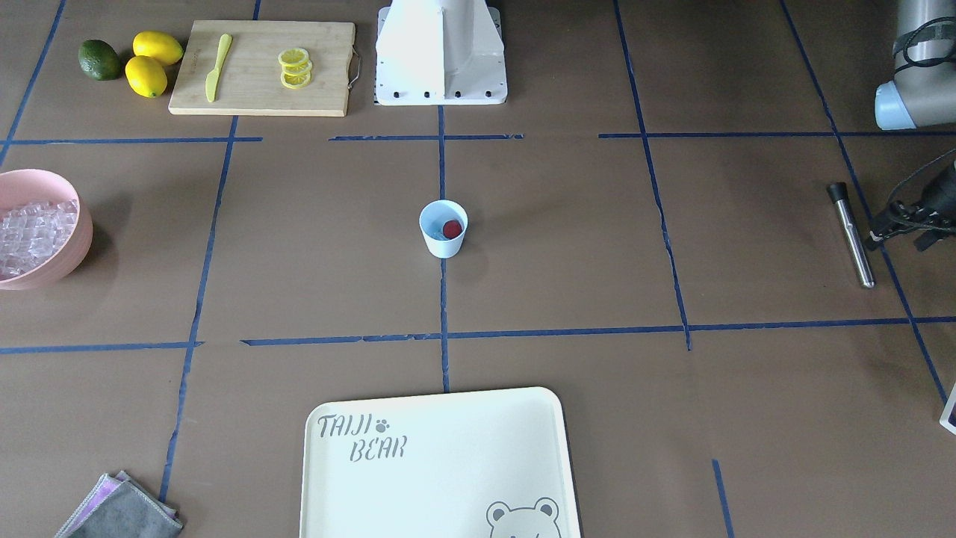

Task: Mash ice and strawberries in cup
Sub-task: 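Lower the left gripper and grasp the steel muddler upright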

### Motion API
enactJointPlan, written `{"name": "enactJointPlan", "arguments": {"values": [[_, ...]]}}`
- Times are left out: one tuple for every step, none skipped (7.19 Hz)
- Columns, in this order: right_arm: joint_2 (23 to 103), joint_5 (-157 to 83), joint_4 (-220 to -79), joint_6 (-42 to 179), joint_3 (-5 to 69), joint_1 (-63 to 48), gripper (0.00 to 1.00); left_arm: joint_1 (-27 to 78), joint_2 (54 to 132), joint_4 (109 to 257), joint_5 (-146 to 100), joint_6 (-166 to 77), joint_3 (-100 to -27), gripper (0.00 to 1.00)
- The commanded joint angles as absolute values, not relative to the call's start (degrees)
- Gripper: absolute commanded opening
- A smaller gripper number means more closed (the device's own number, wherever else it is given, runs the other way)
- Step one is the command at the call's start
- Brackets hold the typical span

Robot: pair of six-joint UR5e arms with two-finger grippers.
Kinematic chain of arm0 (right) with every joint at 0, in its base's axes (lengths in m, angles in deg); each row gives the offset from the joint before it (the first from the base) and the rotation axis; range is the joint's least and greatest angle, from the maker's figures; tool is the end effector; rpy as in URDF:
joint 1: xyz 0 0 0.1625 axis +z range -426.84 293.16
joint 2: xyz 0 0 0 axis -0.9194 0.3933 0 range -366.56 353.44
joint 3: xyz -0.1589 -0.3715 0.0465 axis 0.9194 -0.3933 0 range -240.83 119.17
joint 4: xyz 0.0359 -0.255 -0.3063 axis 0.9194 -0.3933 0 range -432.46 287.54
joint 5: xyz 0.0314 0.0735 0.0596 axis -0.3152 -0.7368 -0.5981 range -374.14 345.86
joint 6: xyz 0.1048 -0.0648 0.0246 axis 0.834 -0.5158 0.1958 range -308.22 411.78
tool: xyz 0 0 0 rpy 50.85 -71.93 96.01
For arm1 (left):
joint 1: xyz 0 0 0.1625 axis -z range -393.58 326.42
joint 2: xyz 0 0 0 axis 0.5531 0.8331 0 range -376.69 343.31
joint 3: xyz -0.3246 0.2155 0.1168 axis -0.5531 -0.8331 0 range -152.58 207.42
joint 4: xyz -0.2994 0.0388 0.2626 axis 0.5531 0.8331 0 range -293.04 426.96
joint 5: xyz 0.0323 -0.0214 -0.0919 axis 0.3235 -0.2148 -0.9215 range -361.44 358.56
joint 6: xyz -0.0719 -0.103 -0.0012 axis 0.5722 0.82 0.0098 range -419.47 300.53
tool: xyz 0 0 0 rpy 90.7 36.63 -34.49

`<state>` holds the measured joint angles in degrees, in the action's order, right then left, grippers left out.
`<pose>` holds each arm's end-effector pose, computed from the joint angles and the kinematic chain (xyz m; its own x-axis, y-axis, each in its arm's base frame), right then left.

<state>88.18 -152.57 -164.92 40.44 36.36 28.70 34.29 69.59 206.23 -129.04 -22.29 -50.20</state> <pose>0.0819 -0.4372 0.6351 0.6666 -0.1329 0.7335 0.0352 0.9885 0.1471 0.1261 -0.4604 0.7018 0.6751 0.0155 -0.7376 0.1164 0.9850 0.1272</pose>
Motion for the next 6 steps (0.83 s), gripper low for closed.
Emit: {"name": "enactJointPlan", "arguments": {"values": [[87.66, -152.49, -164.92, 40.36, 36.20, 28.70, 0.99, 31.29, 69.53, 208.46, -128.27, -19.39, -49.49, 1.00], [87.66, -152.48, -164.92, 40.44, 36.20, 28.70, 0.99, 31.19, 69.44, 208.64, -127.74, -19.57, -49.49, 1.00], [87.66, -152.48, -164.92, 40.45, 36.20, 28.70, 0.99, 30.32, 69.44, 208.73, -126.17, -19.66, -49.23, 1.00], [87.66, -152.48, -164.92, 40.45, 36.20, 28.70, 0.99, 29.36, 69.44, 208.73, -125.03, -19.66, -48.88, 1.00], [87.66, -152.48, -164.92, 40.45, 36.20, 28.70, 0.99, 29.35, 69.79, 208.73, -125.01, -19.92, -48.53, 0.99], [87.66, -152.48, -164.92, 40.45, 36.20, 28.70, 0.99, 29.35, 70.14, 208.73, -125.01, -19.92, -48.17, 0.99]]}}
